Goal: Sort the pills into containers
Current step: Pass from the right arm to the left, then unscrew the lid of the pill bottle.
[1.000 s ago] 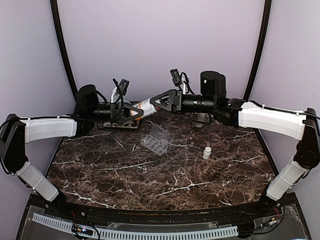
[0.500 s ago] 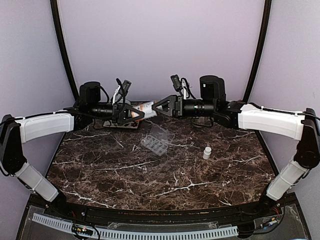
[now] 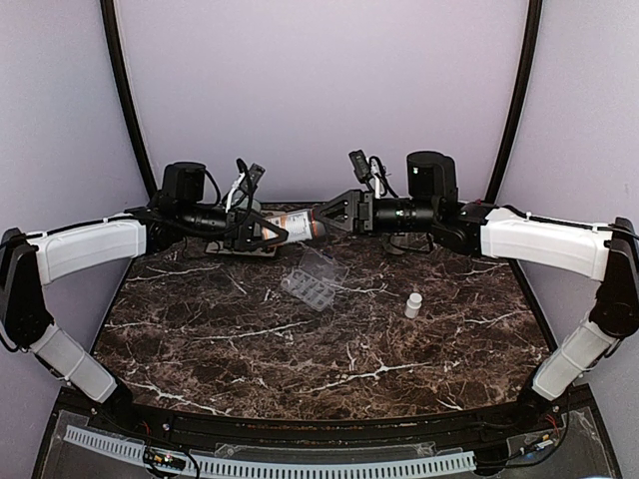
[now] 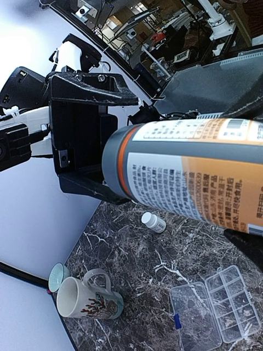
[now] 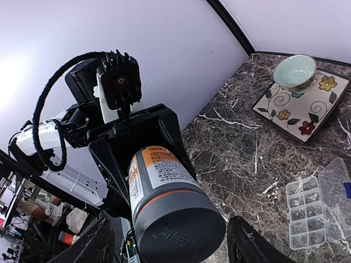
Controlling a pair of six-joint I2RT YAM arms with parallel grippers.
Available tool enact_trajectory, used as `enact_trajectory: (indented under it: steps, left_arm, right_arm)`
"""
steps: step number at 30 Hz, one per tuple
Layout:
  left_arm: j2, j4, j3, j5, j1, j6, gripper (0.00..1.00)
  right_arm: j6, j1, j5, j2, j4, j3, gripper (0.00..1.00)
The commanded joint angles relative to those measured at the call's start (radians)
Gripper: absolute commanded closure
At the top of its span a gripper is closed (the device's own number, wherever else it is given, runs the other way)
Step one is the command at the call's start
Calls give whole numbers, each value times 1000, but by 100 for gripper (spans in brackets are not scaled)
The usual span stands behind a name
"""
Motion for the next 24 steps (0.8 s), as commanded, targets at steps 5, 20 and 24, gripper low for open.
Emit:
enact_trajectory:
  steps: [5,20,24]
  left_arm:
    - [-43,-64,54,21,8,73,94]
    - [-34,-118,86,41,7,113,95]
    - [-27,-141,95,47,7,126,97]
  right_arm:
    - [25,-5,-61,14,23,6,30]
    - [34,-5,-90,69,3,28,33]
    - [36,-5,-97,79,2,39,38]
